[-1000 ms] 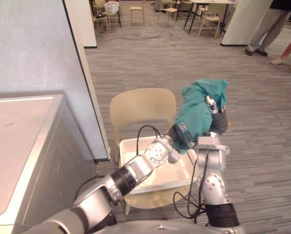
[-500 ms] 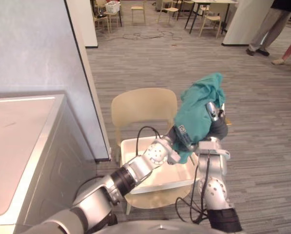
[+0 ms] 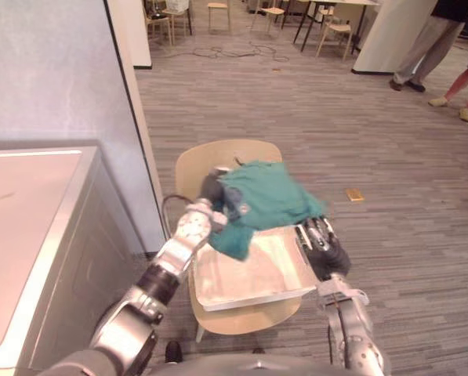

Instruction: Pick up the laundry basket with both hands and put the clothes into the washing machine.

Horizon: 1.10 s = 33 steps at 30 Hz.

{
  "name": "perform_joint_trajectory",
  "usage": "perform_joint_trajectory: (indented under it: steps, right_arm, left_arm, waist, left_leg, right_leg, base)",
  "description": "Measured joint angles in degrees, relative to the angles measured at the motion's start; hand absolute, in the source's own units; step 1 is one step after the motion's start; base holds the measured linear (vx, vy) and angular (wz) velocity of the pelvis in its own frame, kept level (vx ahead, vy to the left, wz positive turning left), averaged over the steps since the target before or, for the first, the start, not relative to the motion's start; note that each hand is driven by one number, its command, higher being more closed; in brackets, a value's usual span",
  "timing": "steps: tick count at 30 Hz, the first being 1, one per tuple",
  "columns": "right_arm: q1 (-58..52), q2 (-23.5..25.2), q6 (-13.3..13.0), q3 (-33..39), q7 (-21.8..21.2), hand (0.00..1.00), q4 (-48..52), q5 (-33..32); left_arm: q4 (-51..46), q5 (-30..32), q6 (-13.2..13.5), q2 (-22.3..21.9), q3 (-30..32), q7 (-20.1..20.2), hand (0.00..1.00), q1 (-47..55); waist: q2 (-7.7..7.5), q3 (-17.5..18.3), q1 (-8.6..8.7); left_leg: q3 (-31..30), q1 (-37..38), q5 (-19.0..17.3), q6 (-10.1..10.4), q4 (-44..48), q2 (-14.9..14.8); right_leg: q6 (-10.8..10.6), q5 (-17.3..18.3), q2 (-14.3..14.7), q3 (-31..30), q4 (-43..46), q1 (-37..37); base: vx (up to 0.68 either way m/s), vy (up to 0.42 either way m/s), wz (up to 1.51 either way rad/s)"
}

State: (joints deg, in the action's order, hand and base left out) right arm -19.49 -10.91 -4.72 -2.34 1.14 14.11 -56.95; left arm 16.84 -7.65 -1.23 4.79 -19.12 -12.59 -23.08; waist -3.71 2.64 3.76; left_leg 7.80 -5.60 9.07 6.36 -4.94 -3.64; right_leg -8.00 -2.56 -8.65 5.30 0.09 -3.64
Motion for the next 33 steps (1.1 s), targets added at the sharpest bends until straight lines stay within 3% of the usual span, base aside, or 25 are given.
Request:
perform_joint_trajectory:
  steps: [6,14,17,23,26,33]
  right_arm:
    - [-0.43,2.2,0.04,7.01,-0.49,0.0,-4.06,0.19]
    - [-0.5,8.56,-0.06,24.14,1.58,0.0,-17.71,1.46]
    - [-0.57,8.93,-0.13,29.3,3.24,0.0,-25.77,3.37]
    - [-1.52,10.88,-0.05,34.68,3.13,0.0,-42.42,3.37]
    - [-2.89,11.89,0.19,37.56,3.0,0.0,-50.5,3.36]
    - [-1.73,13.12,3.81,38.41,0.56,0.0,-68.15,3.97]
  left_arm:
    - [-6.36,-2.11,0.22,0.92,9.03,-2.11,1.0,5.92]
    - [-16.34,-6.13,2.23,0.48,18.38,-1.85,1.0,21.61]
    - [-16.36,-9.82,3.35,-1.05,20.68,-0.64,1.0,27.99]
    - [-16.28,-15.96,3.98,-1.66,21.59,4.03,1.0,38.44]
    - [-12.54,-16.61,4.52,-2.91,23.74,6.39,1.0,42.4]
    - [10.98,-21.01,4.54,-5.13,27.7,7.61,1.0,43.11]
  waist:
    - [0.02,0.01,0.11]
    - [0.91,0.69,-0.03]
    - [1.83,1.34,-0.41]
    - [2.06,1.72,-1.17]
    - [2.07,1.6,-2.32]
    - [2.13,1.49,-3.25]
  left_leg:
    - [0.04,0.19,-0.21,-0.04,-0.01,0.01]
    - [0.03,-0.01,-0.43,-0.04,-0.01,0.1]
    - [0.02,-0.08,-0.54,0.02,-0.01,0.06]
    - [0.04,1.02,-0.73,0.15,-0.01,-0.18]
    - [0.1,2.17,-0.95,0.1,-0.01,-0.04]
    - [0.02,2.46,-1.03,0.06,-0.04,0.53]
  right_leg:
    - [0.03,0.45,-0.03,-0.06,0.51,-0.23]
    - [0.05,0.46,-0.13,0.05,0.12,-0.22]
    - [0.12,0.41,-0.15,0.09,-0.18,-0.13]
    - [0.34,0.31,0.03,0.15,-0.62,1.31]
    - [0.65,0.91,0.08,0.25,-0.5,2.4]
    - [2.07,1.87,-0.44,1.93,-0.44,3.54]
  base:
    - [0.0,0.0,0.0]
    - [0.0,0.0,0.0]
    - [0.0,0.0,0.0]
    - [0.0,0.0,0.0]
    - [0.0,0.003,0.01]
    - [-0.04,0.023,0.05]
